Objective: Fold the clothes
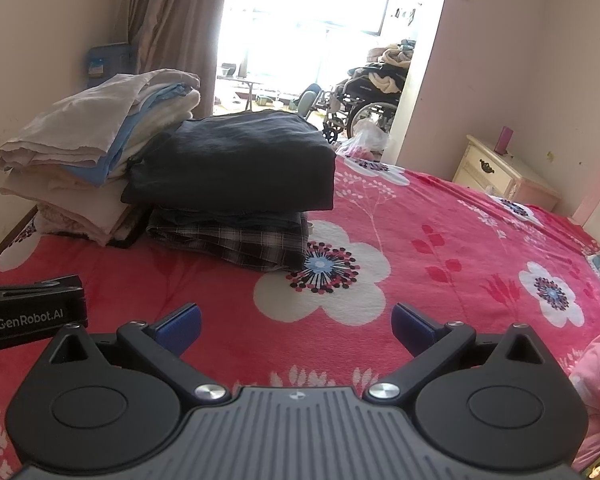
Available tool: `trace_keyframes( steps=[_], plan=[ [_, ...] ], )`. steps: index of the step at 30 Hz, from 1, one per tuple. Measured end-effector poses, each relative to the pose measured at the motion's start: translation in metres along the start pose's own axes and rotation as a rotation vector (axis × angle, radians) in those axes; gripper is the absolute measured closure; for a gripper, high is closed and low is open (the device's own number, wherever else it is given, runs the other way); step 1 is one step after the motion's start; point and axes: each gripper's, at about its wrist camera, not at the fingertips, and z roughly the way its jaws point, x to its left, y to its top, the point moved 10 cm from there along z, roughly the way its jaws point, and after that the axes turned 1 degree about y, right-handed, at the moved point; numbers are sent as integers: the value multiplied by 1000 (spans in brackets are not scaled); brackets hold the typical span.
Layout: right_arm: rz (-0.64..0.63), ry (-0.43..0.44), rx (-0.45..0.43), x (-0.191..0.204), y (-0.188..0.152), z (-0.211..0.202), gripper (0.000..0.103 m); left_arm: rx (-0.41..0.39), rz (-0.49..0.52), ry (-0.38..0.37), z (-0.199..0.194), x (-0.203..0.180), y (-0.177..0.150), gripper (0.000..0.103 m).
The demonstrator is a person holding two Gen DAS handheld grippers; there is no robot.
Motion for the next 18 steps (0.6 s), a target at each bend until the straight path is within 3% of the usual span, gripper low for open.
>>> trace_keyframes(
  steps=[18],
  plan=[
    [-4,-4,0,1,0,-1,0,-4,-5,0,-2,3,2,0]
  ],
)
